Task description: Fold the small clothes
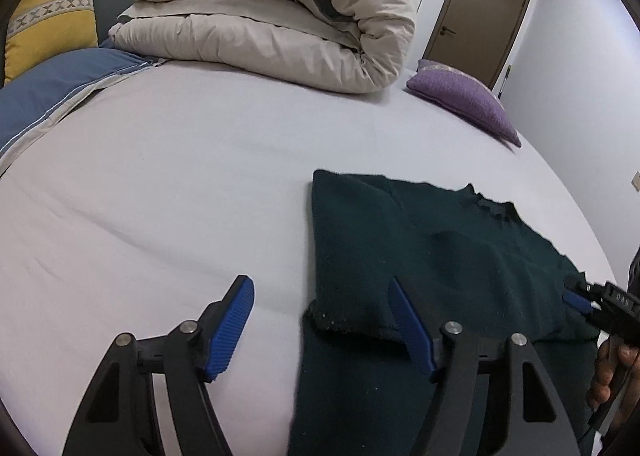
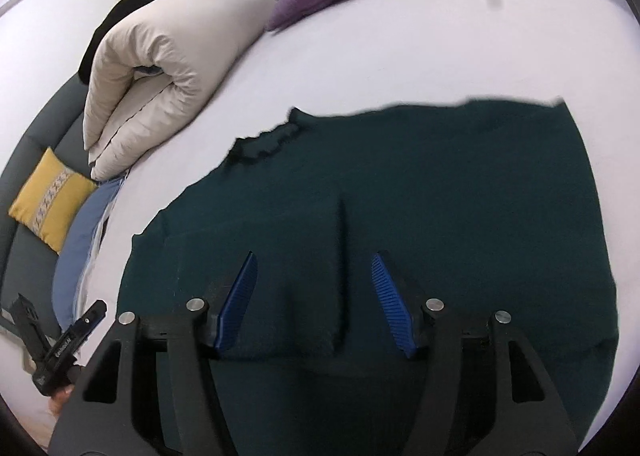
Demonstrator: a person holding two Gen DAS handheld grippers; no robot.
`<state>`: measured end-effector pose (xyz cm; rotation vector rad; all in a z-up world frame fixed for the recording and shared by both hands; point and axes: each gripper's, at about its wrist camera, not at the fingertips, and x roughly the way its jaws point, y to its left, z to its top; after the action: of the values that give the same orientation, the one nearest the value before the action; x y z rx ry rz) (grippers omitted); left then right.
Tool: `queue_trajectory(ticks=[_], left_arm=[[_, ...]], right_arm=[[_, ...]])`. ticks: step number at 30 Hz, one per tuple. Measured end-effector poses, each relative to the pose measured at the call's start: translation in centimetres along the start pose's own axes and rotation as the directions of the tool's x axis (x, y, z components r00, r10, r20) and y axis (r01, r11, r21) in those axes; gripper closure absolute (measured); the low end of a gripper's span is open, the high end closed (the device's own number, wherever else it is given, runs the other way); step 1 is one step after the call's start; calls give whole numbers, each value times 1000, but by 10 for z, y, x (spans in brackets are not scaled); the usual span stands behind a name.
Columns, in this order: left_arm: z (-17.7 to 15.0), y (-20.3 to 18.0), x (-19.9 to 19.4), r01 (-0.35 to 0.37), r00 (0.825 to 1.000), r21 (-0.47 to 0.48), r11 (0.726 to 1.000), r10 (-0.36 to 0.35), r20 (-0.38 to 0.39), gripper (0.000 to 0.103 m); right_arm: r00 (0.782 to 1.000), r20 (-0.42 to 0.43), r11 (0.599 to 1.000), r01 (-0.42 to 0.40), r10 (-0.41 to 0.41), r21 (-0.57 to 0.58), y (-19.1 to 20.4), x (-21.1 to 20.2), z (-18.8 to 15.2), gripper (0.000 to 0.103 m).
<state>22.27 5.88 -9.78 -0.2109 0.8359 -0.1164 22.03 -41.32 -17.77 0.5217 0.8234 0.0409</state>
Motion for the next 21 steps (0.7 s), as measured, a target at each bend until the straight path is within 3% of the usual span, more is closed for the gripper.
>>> queue_trajectory(ticks=[1,3,4,5,13,21], left_arm=[[-2,-1,2,1,1000,3,1000,-1,-3,31],[-4,-1,6,5,1000,13,1000,-5,-19,40],[-5,-1,8,7,1000,16,1000,-7,-26,41],[-5,-1,9,12,999,17,1000,-11,-30,43],[9,0,14,-19,1000,30,999,19,-2,46],[14,-5,35,-58,998,74,996,60,-25,51]], right_arm=[[1000,-18,999,8,-9,-37,6,7,2,52],[993,-74,988,77,-88,-135,18,21,0,88],[985,-73,971,142,-159,-192,24,26,-2,91],[982,-65,964,159,-176,-215,29,26,-2,94],[987,99,965,144,-125,-218,41,-24,0,97],[984,67,972,171,-162,-162,9,-10,-11,97]])
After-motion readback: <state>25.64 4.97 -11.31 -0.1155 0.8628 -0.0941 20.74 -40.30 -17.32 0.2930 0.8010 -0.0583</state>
